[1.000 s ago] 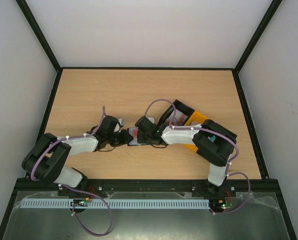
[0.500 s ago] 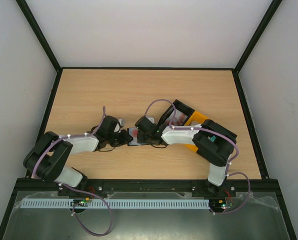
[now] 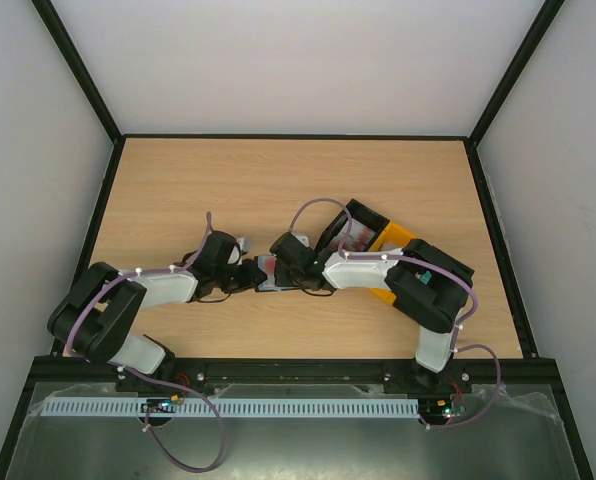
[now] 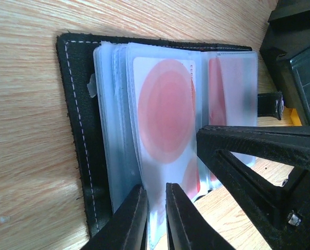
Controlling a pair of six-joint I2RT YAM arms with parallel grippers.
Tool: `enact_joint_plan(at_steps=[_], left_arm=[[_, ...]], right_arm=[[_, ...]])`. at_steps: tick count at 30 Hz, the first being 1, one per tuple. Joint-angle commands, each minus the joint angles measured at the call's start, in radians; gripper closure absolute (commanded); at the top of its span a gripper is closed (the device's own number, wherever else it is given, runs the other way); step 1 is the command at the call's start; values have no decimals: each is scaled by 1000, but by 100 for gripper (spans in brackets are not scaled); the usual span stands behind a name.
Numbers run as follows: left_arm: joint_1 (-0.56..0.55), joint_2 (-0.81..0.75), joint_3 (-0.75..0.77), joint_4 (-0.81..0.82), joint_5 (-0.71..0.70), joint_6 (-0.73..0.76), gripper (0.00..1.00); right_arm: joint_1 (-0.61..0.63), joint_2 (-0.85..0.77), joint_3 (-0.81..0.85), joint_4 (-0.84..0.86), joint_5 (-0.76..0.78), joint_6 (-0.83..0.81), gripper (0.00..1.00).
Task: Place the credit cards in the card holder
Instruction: Turn over the card slot in the card holder.
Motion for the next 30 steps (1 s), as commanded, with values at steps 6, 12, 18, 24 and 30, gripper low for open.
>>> enact_joint_plan(at_steps=[6,12,18,24,30], left_arm=[[-19,-10,35,41,69,34,85],[-26,-20,37,60,95,45,83],[-28,-24,39,71,104,40,83],[-30,-19,43,83,110,33,81],[-36,-8,64,80,112,38,79]], right_arm=[[5,6,-54,2,-21,0,98],[6,-13,-70,18,-19,12,98],[6,-38,-93,37,-5,27,98],[5,-79,-110,42,33,44,97],[6,-141,-122,36,101,69,92]])
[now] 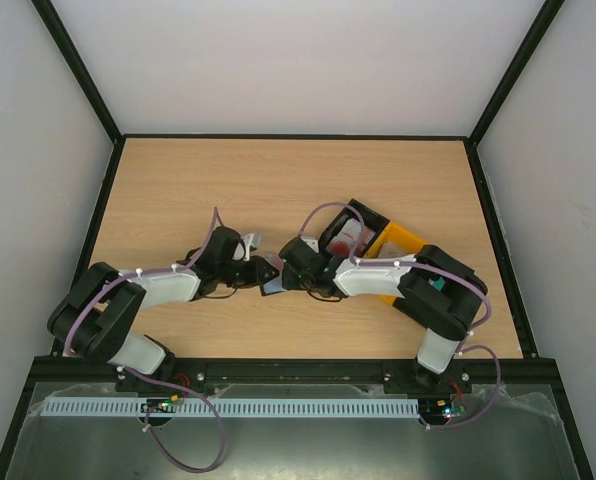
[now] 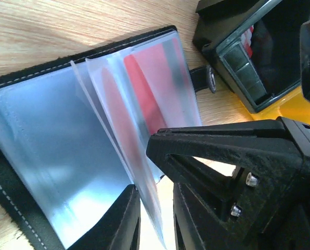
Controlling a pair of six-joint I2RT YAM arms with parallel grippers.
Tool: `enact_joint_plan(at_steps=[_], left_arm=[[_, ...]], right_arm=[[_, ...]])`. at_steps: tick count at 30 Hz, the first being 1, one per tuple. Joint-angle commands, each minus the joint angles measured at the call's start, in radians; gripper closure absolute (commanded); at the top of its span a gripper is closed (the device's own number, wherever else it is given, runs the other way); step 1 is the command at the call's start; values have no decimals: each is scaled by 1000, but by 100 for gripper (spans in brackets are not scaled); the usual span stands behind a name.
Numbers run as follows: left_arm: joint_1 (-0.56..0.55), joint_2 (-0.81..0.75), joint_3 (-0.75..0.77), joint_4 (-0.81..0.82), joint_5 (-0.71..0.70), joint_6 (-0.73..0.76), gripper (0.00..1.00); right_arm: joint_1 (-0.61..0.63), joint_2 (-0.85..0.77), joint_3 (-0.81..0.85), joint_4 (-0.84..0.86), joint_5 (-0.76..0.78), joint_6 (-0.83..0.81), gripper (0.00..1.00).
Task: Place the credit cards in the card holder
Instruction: Turn over the card slot in the card holder.
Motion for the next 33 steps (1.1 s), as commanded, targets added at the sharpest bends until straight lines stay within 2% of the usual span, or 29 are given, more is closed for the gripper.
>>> enact_joint_plan(at_steps=[1,10,15,26,30,33], left_arm=[[-8,0,39,26,19,16,79],[-32,57,110,18,27,28,75],[-65,128,173,14,20,34,71],[-121,243,259,-33,-89,62,57],[-122,208,270,-56,-103,77,52],[-122,137,274,-78,-137,91,47]], right_arm=[[5,-75,-18,-37,95,31,91],[4,-269,-83,-97,350,124,86],[2,-372,-131,-112,427,146,84],[-14,-469,-164,-157,445,143,81],[-48,-515,-137,-192,400,72,79],[-110,-544,-97,-247,325,-12,73]])
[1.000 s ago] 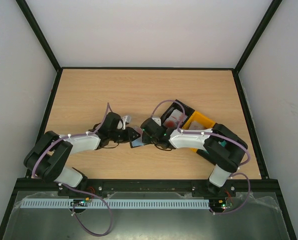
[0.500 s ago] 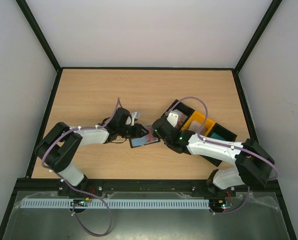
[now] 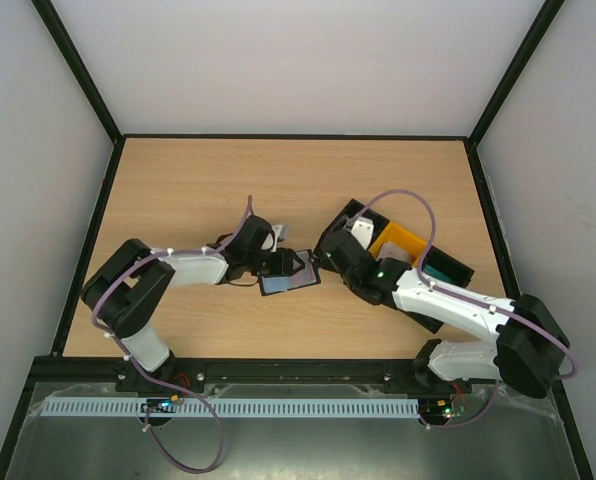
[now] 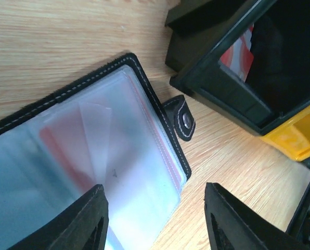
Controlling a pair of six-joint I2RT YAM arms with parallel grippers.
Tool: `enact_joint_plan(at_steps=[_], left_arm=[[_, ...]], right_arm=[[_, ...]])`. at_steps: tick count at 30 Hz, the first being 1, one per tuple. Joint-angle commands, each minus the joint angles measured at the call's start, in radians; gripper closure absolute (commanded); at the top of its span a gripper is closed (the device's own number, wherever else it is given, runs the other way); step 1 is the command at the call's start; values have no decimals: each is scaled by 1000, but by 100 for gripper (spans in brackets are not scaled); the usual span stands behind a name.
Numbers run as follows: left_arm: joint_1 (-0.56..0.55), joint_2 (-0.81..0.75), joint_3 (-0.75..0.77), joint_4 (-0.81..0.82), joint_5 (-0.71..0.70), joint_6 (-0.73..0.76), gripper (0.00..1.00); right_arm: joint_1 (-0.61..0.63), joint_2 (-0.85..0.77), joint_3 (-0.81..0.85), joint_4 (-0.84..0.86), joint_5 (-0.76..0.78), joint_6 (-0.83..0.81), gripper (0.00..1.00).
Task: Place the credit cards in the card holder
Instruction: Turn over the card slot in the card holder, then move the storage box to the center of the board.
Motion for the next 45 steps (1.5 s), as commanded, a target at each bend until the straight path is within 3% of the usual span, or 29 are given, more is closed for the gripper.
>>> enact_joint_plan(at_steps=[1,10,15,20,26,36,45], left_arm=[[-3,-110,28,-44,-67,36,45],[-1,-308,-22,-153,-230,70,36],[-1,-352,-35,-193,-247,88,36],[9,-357,-35,-202,-227,85,36],[20,-344,-34,-191,-188,66,36],[52,-319,-22,-183,-152,63,36],[58,-259,13,-184,-70,60,36]], right_arm=[[-89,-56,70,-126,-71,-126,72],[-282,-83,151,-430,-105,-235,60],[-351,-41,155,-519,-75,-229,62],[-370,69,158,-525,-67,-239,80],[-382,210,206,-481,-109,-300,88],[-426,395,357,-378,-195,-435,87],[-481,549,480,-278,-304,-593,77]])
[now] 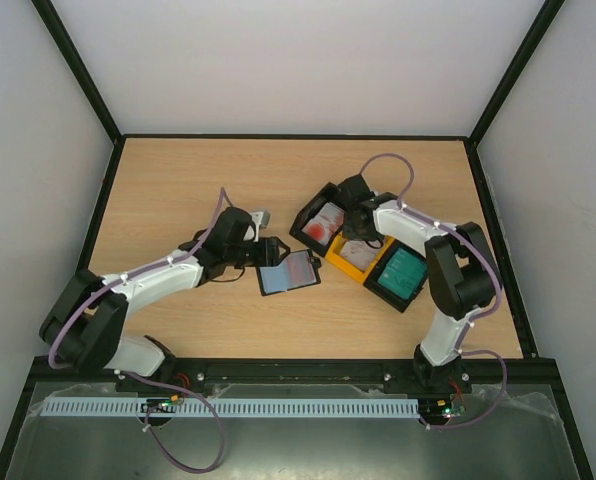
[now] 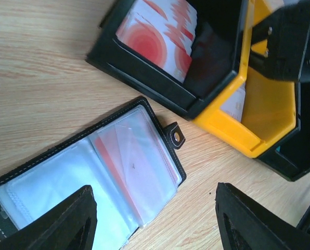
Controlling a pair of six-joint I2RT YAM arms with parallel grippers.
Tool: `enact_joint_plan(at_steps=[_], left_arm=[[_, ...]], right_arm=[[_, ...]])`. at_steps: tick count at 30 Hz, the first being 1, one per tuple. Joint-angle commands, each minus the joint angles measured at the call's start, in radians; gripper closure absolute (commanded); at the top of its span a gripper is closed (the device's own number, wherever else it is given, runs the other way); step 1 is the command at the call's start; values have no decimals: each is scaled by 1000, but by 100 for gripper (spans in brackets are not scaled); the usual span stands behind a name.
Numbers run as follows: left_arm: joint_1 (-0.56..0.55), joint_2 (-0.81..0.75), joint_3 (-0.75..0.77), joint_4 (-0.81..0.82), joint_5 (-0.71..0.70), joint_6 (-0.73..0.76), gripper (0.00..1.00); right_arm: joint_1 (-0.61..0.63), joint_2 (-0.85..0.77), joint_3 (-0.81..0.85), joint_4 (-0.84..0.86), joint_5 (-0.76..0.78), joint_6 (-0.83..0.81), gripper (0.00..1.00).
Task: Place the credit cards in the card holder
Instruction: Move the storage box to the center of the board.
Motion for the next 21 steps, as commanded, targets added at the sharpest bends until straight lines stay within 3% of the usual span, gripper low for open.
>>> enact_joint_plan(at_steps=[1,5,10,21], left_arm=[[6,45,35,19,76,-15,36],[-2,106,63,59,124,-67,40],[-49,187,117,98,129,-126,51],[-177,360,264,136,19,-223,67]], right_arm=[[-38,55,69,74,-109,-137,75],[-80,74,95,25,-231,-251,70],[-112,45,78,-19,-316,-344,70],[-114,29,47,-98,-382,-469,74]])
